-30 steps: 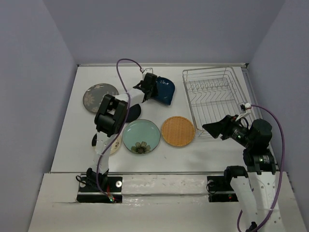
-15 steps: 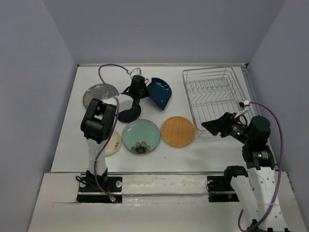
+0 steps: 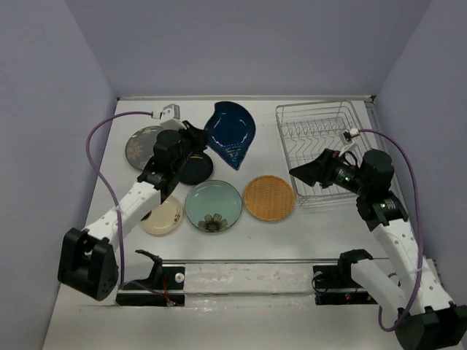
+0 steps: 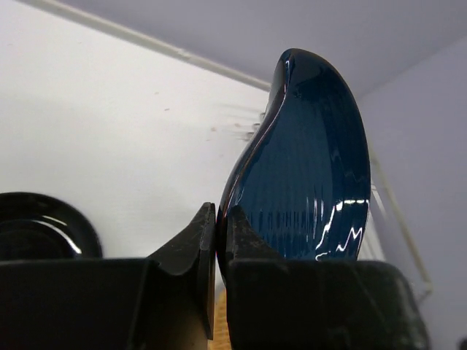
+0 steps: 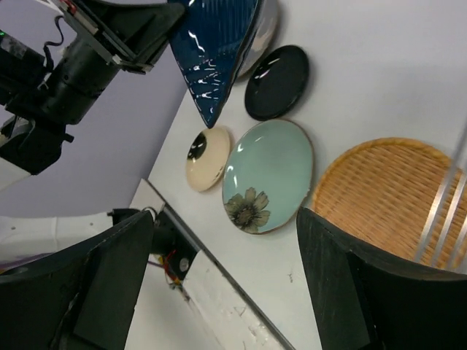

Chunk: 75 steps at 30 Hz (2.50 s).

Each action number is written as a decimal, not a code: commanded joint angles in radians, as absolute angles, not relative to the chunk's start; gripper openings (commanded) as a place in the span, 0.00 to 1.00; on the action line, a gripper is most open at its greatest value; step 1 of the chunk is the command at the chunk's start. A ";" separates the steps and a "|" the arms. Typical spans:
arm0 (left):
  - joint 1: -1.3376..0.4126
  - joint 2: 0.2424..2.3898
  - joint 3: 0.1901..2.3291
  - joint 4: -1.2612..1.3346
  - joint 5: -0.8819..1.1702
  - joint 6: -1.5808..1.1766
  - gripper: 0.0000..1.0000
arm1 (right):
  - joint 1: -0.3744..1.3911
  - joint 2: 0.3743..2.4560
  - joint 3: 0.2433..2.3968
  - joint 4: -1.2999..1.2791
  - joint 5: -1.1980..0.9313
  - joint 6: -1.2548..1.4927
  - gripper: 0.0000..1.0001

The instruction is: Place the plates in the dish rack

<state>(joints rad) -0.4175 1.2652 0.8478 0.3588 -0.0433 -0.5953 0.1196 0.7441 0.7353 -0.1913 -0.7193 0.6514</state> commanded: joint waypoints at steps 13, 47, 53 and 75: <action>-0.439 0.838 0.644 0.511 0.259 -0.758 0.06 | 0.682 1.164 1.080 -0.083 -0.235 0.561 0.93; -0.449 0.353 0.592 -0.089 0.496 -0.339 0.99 | 0.282 1.322 1.569 -0.508 0.635 0.126 0.07; -0.515 0.310 0.555 -0.023 0.561 -0.344 0.99 | 0.213 1.489 1.750 -0.453 0.698 -0.142 0.07; -0.586 0.299 0.549 -0.014 0.566 -0.345 0.99 | 0.115 1.759 1.721 -0.193 0.755 -0.532 0.07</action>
<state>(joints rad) -0.5816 0.2989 0.5446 -0.0437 0.5411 -0.3561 0.1268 1.7435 1.6978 -0.3740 0.7063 -0.4786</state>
